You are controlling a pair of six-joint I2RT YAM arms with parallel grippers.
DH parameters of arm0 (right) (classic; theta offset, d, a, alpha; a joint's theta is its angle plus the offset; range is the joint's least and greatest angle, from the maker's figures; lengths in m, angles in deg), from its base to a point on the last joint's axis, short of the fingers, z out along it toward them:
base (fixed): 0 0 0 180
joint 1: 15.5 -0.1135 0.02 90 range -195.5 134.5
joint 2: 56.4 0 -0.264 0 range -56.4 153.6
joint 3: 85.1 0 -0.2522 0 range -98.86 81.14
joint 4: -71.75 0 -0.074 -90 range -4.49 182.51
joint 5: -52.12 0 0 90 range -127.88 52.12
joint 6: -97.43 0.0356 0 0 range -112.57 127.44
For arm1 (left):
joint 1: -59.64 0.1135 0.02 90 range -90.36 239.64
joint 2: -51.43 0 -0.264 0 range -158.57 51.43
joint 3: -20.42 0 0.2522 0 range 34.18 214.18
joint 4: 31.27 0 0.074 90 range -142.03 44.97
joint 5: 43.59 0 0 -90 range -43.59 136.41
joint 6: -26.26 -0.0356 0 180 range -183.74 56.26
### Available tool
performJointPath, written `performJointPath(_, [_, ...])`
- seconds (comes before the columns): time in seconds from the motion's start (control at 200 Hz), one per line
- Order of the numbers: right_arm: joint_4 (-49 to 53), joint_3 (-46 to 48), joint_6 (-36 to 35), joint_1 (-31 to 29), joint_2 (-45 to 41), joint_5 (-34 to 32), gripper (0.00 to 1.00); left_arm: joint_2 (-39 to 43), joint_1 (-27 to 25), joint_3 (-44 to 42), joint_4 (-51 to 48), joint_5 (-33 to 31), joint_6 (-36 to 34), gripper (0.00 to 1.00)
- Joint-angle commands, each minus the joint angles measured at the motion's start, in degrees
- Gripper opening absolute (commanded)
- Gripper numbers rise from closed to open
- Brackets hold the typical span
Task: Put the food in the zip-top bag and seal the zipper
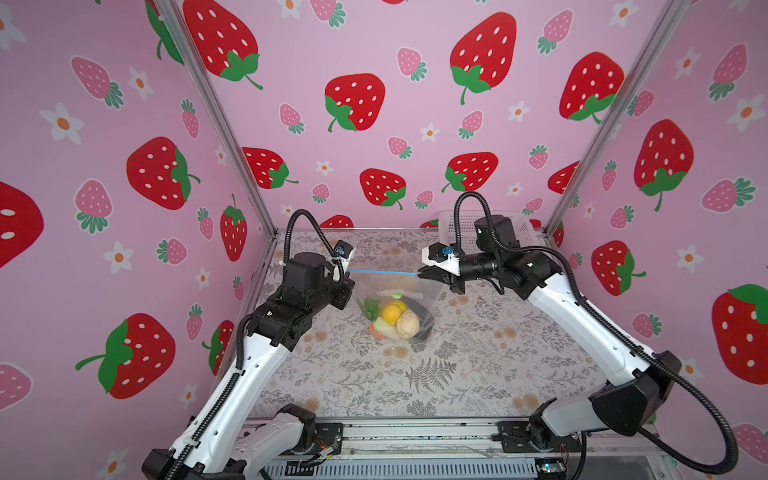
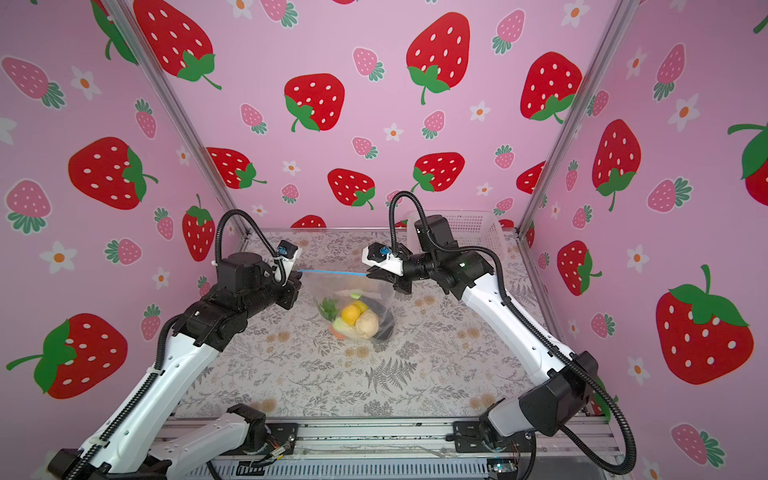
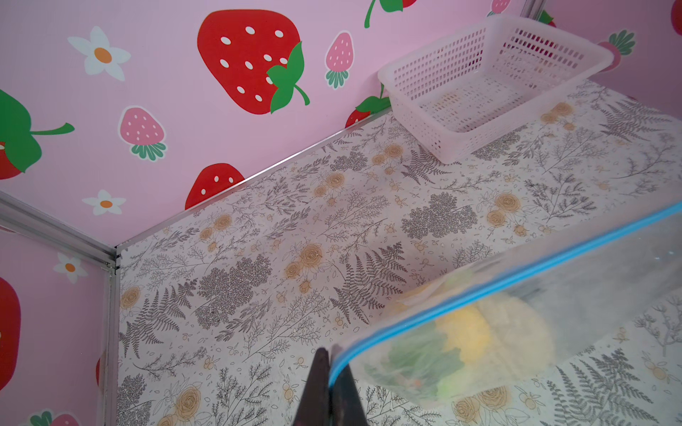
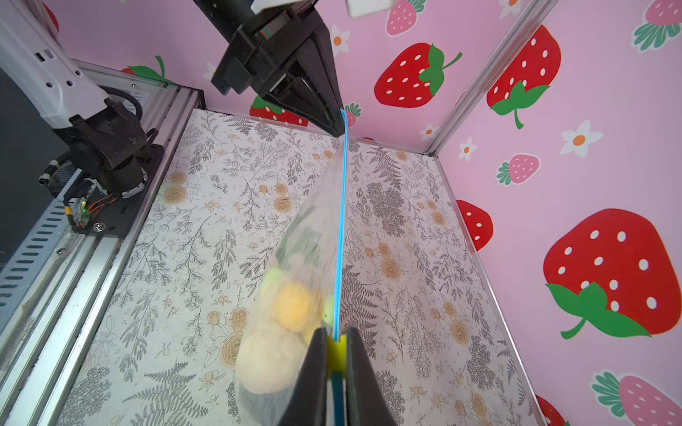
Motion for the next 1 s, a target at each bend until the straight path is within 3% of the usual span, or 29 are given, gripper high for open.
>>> performJointPath(0.0, [0.3,0.4,-0.1,1.4,-2.8,1.5,0.0,-0.3,1.6,2.4,-1.6,-5.0,0.3,0.0])
performJointPath(0.99, [0.3,1.3,0.1,3.3,-3.9,1.6,0.0,-0.1,4.0,2.1,-1.9,-3.9,1.4,0.0])
